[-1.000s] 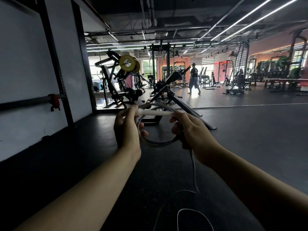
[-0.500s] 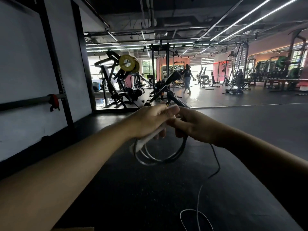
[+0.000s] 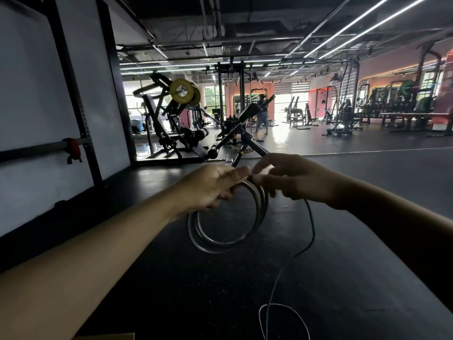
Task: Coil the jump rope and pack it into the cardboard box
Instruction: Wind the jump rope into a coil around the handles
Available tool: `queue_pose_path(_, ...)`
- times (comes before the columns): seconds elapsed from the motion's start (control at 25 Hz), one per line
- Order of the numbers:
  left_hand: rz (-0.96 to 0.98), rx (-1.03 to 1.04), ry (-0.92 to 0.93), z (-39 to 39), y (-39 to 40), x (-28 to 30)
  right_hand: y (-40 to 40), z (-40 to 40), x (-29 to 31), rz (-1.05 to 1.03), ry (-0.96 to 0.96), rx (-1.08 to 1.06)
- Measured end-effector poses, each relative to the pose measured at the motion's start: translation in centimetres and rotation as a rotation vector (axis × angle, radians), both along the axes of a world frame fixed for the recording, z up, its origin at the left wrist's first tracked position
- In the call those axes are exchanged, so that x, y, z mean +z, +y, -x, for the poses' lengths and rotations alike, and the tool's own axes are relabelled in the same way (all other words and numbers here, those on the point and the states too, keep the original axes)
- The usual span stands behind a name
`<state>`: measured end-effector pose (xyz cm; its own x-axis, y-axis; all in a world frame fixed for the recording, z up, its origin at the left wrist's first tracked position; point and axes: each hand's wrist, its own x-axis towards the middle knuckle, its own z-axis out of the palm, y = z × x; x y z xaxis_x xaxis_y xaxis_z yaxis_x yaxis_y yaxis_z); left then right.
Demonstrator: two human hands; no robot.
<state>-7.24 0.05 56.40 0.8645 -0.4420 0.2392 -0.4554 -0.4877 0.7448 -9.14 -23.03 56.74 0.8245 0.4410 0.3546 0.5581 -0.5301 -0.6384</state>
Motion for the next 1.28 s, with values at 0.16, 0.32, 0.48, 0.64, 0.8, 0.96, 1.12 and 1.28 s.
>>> queue_pose_path(0.16, 0.48, 0.074, 0.031, -0.7, 1.5, 0.5, -2.4, -0.7, -1.3, -0.257, 0.037, -0.138)
queue_pose_path(0.32, 1.042, 0.174, 0.071, -0.9, -1.3, 0.5, 0.4, -0.5, -4.3, -0.442, 0.146, -0.107)
queue_pose_path(0.48, 1.324, 0.372, 0.066, -0.8, -5.0, 0.3, 5.0, 0.1, -6.1, -0.633, 0.293, 0.027)
queue_pose_path(0.64, 1.443, 0.61, 0.046, -1.9, -6.2, -0.1, 7.1, 0.7, -6.4, -0.803, 0.347, 0.228)
queue_pose_path(0.8, 1.386, 0.755, -0.012, -2.3, -6.3, -0.5, 7.4, 0.4, -6.7, -0.773, 0.274, 0.1)
queue_pose_path(0.96, 1.321, 0.692, 0.019, -1.6, -6.5, -0.9, 7.5, -0.2, -6.0, -0.915, 0.202, -0.068)
queue_pose_path(1.12, 1.256, 0.613, 0.089, -1.7, -5.0, -1.9, 6.4, -0.7, -4.9, -0.794, 0.136, -0.076)
queue_pose_path(1.28, 0.992, 0.581, -0.008, -2.3, -0.7, -3.4, 4.0, -1.0, -2.6, -0.431, 0.054, -0.098)
